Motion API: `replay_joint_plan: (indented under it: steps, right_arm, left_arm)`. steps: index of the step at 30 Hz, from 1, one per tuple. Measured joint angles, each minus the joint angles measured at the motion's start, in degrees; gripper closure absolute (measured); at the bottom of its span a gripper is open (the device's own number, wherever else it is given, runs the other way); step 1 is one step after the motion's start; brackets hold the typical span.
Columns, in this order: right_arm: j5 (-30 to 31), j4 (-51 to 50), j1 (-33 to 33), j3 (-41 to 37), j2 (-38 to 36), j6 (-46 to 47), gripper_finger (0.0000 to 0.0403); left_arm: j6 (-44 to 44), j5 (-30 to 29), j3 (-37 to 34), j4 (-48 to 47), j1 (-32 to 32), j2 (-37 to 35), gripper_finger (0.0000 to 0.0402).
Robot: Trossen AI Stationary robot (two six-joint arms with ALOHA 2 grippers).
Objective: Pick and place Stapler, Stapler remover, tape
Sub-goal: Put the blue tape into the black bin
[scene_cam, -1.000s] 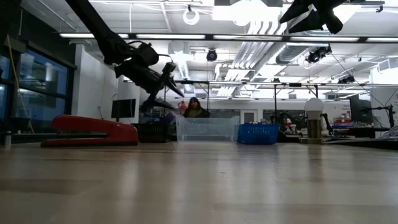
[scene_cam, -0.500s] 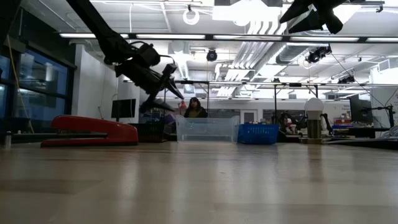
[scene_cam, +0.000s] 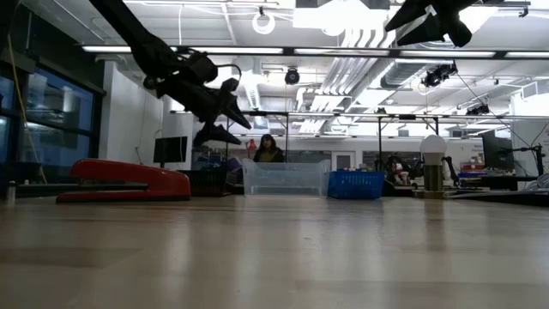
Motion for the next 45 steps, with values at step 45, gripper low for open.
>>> replay_joint_plan:
  steps: [45]
  right_arm:
    - [0.0, -1.3, 0.0, 0.0, 0.1, 0.0, 0.0185]
  left_arm:
    - [45.1, -28.4, 0.0, -14.4, -8.3, 0.7, 0.0251]
